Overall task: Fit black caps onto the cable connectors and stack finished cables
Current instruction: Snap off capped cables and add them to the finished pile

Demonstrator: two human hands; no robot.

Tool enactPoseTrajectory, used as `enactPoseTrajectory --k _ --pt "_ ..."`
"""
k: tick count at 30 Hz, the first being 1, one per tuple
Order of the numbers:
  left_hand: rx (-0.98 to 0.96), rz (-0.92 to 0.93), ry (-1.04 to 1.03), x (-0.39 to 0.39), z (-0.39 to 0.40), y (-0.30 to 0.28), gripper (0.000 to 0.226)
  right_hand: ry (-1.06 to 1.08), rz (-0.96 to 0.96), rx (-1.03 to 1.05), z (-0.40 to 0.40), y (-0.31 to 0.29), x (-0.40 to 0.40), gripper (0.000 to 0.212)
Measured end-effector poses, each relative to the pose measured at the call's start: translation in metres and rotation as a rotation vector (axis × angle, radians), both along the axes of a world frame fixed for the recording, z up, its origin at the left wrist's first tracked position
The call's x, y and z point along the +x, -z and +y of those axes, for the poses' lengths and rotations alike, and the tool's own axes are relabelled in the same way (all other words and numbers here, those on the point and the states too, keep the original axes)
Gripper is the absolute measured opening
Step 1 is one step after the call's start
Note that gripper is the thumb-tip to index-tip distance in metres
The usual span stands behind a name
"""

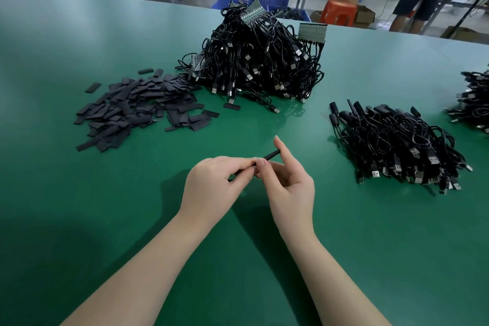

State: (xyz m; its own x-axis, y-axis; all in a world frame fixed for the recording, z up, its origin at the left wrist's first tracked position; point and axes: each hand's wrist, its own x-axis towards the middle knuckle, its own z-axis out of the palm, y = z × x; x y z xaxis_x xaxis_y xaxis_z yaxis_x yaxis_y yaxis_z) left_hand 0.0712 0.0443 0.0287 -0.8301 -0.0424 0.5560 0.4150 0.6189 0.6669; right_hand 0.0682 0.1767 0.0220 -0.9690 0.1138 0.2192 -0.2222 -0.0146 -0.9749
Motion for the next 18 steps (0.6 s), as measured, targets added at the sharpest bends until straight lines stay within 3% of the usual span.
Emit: enactPoseTrajectory --k 8,18 --pt "0.061 -0.094 0.021 -0.0029 -0.0035 0.0017 0.014 -0.044 0.023 0.042 0.0009 0.0006 -0.0002 0.045" --pt "0.088 -0.073 0.002 -0.0055 -0.0058 0.0041 0.013 -0.037 0.022 0.073 0.0066 0.0000 -0.0034 0.046"
